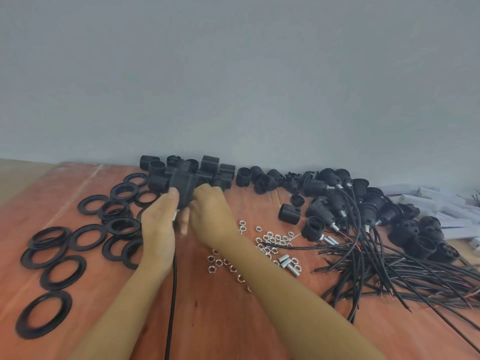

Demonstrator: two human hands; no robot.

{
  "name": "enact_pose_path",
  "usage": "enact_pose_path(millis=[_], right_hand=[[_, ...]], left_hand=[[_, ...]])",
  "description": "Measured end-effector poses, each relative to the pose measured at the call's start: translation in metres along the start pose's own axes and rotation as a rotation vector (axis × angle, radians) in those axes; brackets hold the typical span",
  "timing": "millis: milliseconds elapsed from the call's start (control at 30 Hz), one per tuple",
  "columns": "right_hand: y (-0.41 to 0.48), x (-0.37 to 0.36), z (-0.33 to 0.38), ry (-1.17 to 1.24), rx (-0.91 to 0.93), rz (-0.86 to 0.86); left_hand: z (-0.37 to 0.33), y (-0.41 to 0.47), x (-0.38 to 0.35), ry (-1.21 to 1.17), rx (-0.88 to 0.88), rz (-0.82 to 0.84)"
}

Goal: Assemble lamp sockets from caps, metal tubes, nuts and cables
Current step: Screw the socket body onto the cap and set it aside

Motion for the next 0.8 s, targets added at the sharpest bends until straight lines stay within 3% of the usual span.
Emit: enact_pose_path(millis=[100,300,500,700,800], right_hand=[[-0.027,0.04,-0.031,0.444,-0.237,-0.204],[-0.08,0.07,-0.066,0.933,-0.295,-0.095],[-0.1,0.088,-0.084,0.955,-0.309,0.072],[-0.108,0.094,-0.091,0.946,-0.336,0.228],[-0.111,0.094,-0.089,0.935,-0.33,0.289]], left_hand=[[0.001,-0.005,-0.013,0.089,0.023,0.162],[0.006,-0.018,-0.035,0.408,-0.051,0.441],[0.011,-0.03,-0.045,0.448,-0.036,0.637],[0.018,-0.042,-0.055,0.228,0.258,0.764],[0.015,-0.046,-0.06,0.173,0.296,0.852]])
Point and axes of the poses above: each hand's wrist, its own y-axis towards the middle knuckle, its own x-axis out of the back of the hand, z = x × y, the point moved 6 cm from there along y, towards the middle knuckle, and after that the axes turned 6 degrees about -x, right-handed, at the moved point
